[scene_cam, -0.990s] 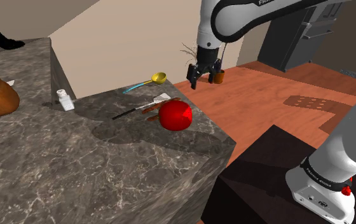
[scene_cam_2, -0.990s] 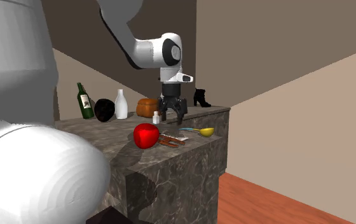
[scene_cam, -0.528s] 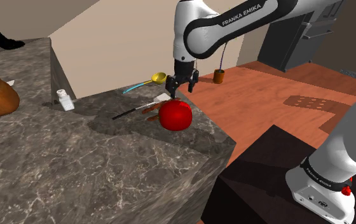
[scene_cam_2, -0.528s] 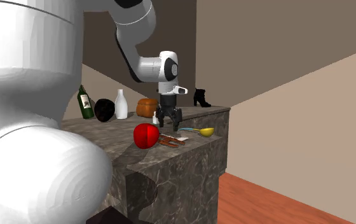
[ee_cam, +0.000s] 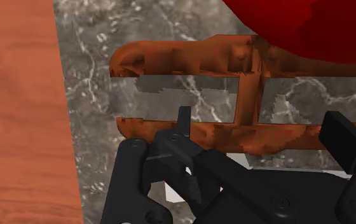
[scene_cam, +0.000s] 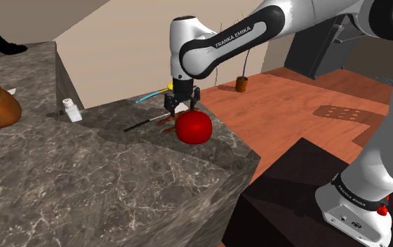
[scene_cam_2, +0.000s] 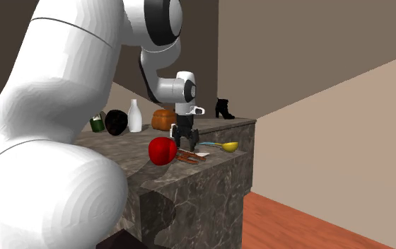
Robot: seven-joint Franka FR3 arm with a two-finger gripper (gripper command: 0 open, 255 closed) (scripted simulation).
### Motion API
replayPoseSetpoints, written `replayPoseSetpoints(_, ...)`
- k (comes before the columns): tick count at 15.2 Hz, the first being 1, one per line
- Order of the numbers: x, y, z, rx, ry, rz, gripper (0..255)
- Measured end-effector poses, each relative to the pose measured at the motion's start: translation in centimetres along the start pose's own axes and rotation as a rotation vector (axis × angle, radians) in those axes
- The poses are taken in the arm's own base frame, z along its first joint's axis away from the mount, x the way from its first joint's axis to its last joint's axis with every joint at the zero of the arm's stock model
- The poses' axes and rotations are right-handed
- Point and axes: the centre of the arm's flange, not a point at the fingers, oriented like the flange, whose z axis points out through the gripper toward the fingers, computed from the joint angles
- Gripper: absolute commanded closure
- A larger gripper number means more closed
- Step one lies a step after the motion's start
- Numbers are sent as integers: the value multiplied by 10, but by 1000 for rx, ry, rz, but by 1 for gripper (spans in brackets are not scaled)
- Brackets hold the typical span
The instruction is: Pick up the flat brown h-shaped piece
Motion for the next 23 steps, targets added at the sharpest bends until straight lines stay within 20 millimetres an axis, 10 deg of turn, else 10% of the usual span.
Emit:
replayPoseSetpoints(6, 1, -2, 31, 0, 0, 0, 0)
replayPoseSetpoints(7, 1, -2, 33, 0, 0, 0, 255)
replayPoseSetpoints(23, 2, -4, 9, 1, 1, 0, 255)
